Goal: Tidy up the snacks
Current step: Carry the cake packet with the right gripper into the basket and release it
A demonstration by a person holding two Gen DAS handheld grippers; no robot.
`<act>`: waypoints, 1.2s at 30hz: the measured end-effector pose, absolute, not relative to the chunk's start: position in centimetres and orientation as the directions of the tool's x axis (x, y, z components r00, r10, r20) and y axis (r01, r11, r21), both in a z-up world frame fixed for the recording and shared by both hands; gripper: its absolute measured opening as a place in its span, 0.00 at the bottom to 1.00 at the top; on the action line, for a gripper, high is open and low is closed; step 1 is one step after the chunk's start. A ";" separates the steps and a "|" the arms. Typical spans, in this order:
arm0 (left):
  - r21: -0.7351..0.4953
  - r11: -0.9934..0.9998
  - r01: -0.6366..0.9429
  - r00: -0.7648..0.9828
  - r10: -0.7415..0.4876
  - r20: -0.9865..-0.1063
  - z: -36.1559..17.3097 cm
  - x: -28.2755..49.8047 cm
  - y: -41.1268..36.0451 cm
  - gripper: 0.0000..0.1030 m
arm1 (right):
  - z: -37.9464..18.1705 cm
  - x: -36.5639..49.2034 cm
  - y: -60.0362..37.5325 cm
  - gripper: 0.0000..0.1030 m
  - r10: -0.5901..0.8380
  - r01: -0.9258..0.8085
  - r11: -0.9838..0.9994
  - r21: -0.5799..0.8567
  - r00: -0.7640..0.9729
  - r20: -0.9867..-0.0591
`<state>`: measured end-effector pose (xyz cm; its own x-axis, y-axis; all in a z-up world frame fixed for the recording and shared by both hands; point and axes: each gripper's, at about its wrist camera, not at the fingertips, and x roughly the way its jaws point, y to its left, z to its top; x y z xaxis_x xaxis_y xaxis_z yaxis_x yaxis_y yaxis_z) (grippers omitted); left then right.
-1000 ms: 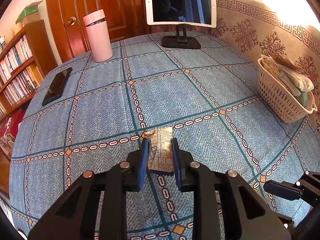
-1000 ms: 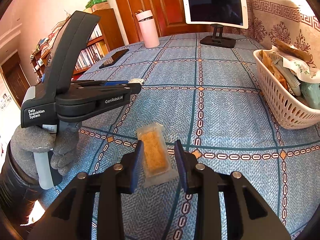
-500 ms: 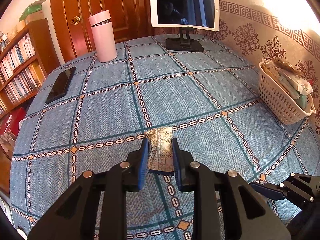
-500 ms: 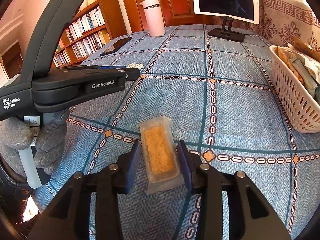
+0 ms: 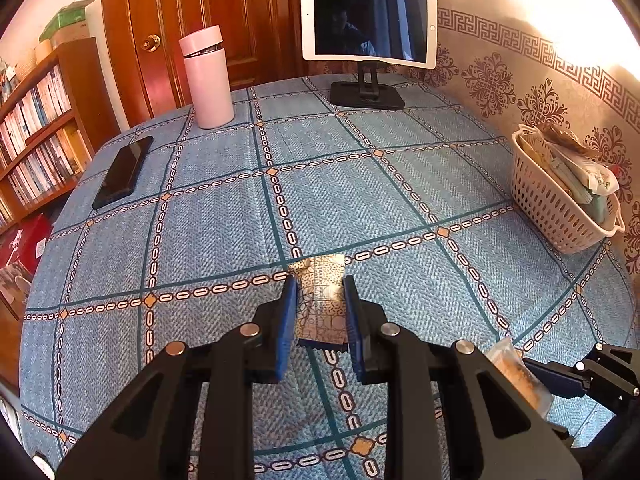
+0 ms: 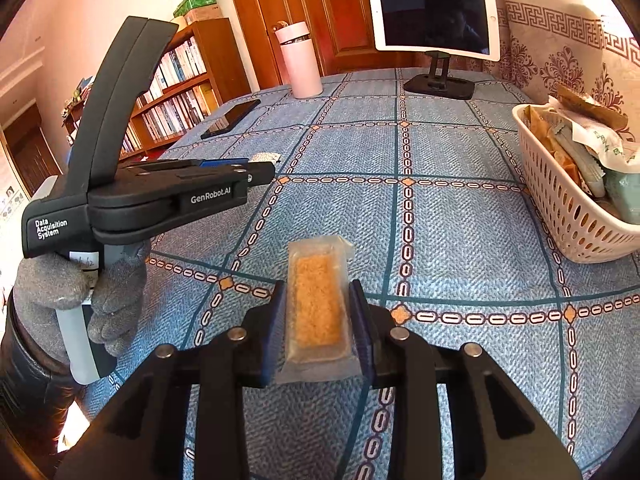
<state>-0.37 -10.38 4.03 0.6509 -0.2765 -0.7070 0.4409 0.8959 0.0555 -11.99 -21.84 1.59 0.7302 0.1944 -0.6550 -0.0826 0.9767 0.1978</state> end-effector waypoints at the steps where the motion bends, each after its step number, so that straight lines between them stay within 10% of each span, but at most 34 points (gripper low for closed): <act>1: 0.056 0.894 0.444 0.651 -0.279 -0.706 4.1 -0.5 -10.5 0.23 | 1.7 -12.1 -22.0 0.30 0.194 -0.081 0.976 0.200 0.733 -0.652; 36: 0.084 0.841 0.534 0.645 -0.342 -0.683 6.4 -3.1 -15.2 0.23 | 10.1 -16.2 -38.7 0.31 -0.146 0.309 0.899 0.311 0.880 -0.452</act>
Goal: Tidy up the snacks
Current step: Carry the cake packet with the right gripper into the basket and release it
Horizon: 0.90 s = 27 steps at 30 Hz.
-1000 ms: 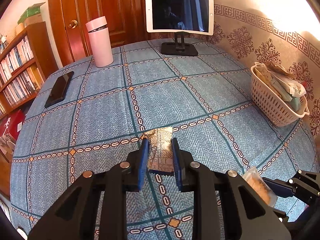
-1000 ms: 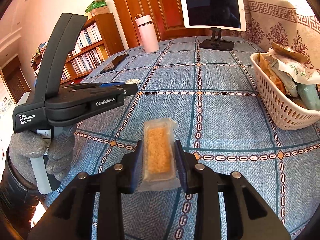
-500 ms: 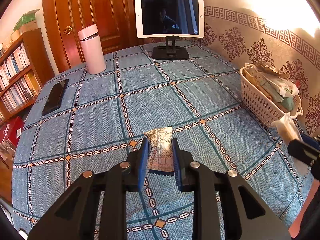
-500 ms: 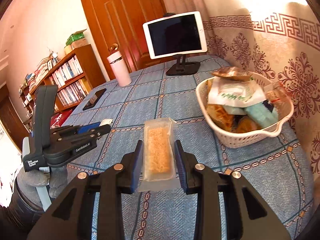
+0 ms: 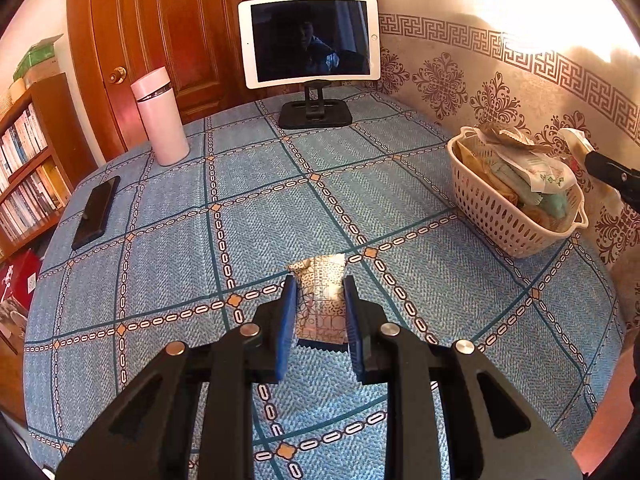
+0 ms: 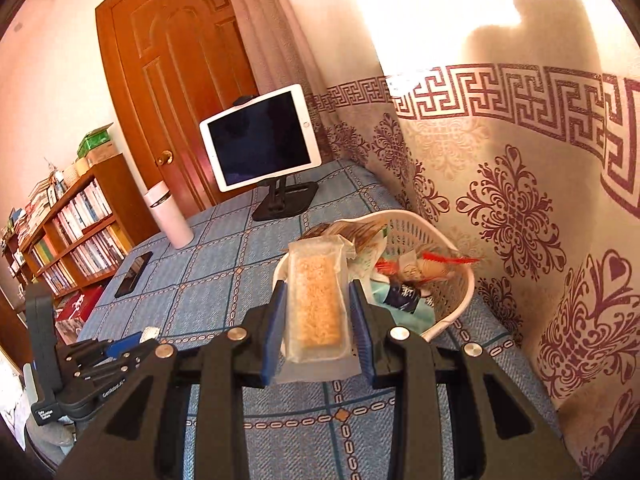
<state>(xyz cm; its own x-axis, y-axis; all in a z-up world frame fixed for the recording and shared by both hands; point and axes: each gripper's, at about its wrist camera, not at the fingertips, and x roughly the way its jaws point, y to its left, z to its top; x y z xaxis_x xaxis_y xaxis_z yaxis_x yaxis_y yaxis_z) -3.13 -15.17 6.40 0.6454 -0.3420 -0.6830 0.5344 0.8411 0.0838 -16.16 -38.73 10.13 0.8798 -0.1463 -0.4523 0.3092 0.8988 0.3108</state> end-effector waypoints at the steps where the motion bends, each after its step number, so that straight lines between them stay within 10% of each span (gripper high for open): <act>1: 0.084 0.840 0.537 0.644 -0.344 -0.683 6.4 -3.2 -15.3 0.23 | 10.2 -16.1 -39.3 0.31 -0.157 0.323 0.891 0.319 0.878 -0.452; 27: 0.072 0.829 0.555 0.630 -0.362 -0.687 6.4 -3.1 -16.1 0.23 | 9.1 -9.9 -43.7 0.33 -0.270 0.453 0.836 0.310 0.830 -0.488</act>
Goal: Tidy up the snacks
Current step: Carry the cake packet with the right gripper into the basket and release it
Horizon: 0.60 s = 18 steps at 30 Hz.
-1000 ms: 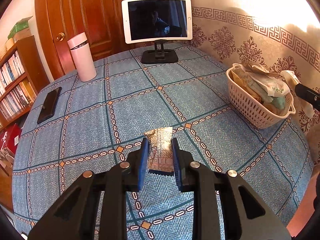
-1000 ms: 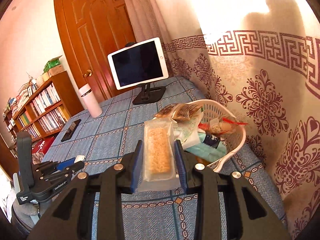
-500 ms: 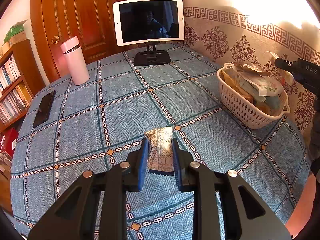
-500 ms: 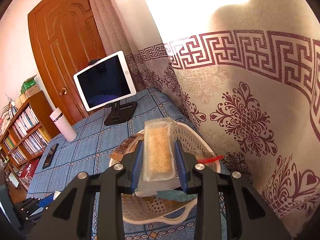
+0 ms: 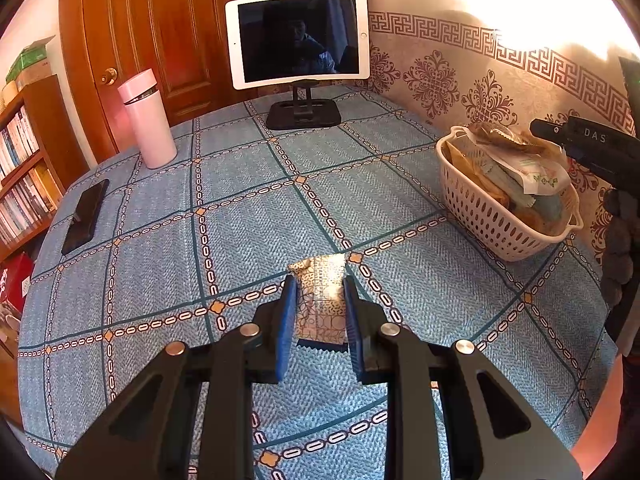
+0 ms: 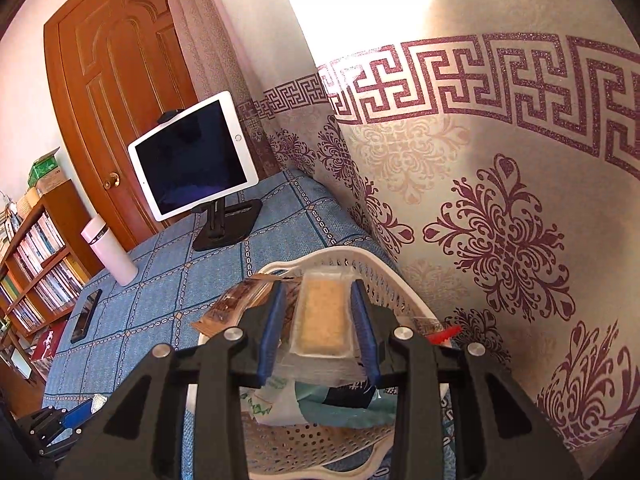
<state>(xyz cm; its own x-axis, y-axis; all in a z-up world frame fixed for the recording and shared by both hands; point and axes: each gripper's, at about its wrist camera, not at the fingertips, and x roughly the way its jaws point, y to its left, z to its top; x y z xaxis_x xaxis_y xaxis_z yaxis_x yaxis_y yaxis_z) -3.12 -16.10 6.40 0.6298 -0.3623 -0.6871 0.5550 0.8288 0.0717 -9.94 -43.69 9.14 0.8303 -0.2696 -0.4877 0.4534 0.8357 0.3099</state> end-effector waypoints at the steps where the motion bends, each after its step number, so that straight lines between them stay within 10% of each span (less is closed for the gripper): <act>1: 0.071 0.828 0.556 0.629 -0.364 -0.687 6.4 -3.1 -16.1 0.23 | 9.2 -10.1 -43.7 0.33 -0.270 0.453 0.836 0.310 0.831 -0.486; 18: 0.068 0.830 0.554 0.642 -0.375 -0.669 7.2 -3.6 -16.6 0.23 | 9.9 -14.7 -39.9 0.50 -0.329 0.439 0.868 0.233 0.858 -0.394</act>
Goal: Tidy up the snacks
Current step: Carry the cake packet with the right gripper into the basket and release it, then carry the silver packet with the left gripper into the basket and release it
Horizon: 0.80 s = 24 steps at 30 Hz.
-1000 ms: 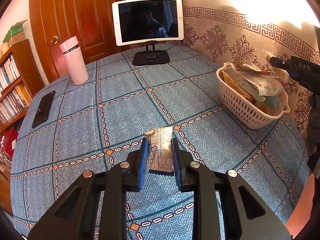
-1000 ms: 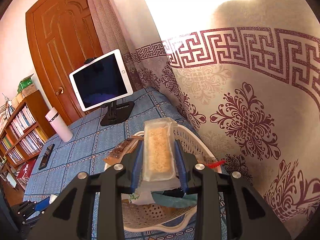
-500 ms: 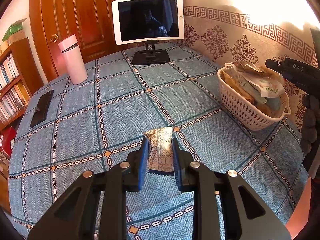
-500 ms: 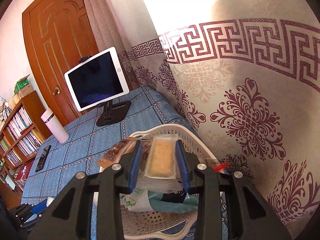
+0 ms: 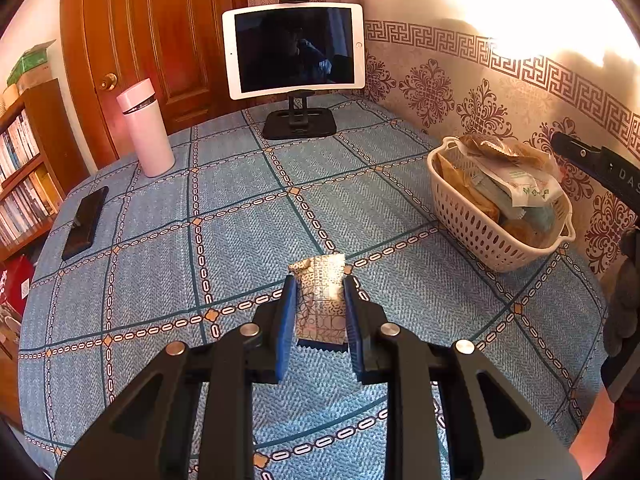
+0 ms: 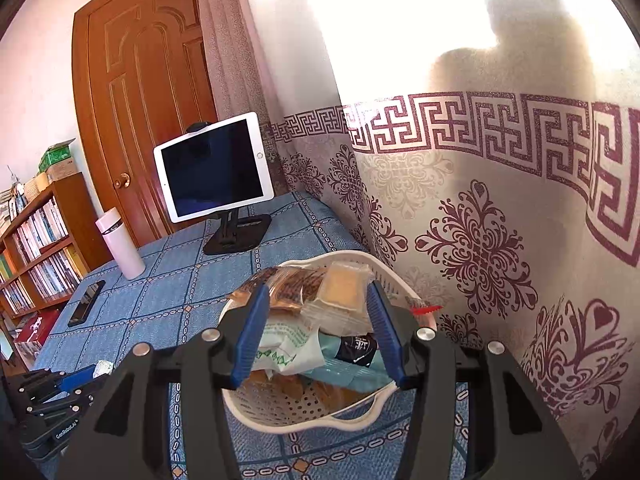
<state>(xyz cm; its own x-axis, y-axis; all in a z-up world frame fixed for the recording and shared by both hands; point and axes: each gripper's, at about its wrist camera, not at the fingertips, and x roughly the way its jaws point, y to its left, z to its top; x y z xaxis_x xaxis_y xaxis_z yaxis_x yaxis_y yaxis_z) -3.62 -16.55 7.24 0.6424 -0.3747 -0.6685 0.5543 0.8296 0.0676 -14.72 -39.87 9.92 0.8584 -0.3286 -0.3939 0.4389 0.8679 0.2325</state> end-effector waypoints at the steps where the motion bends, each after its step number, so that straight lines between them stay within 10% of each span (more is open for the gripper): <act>1: 0.065 0.830 0.554 0.644 -0.377 -0.666 7.4 -3.6 -16.6 0.23 | 9.8 -15.0 -39.8 0.50 -0.326 0.438 0.867 0.238 0.859 -0.394; 24: 0.026 0.733 0.680 0.579 -0.515 -0.632 12.1 -4.8 -25.1 0.23 | 5.0 -19.3 -39.4 0.51 -0.260 0.439 0.834 0.335 0.848 -0.463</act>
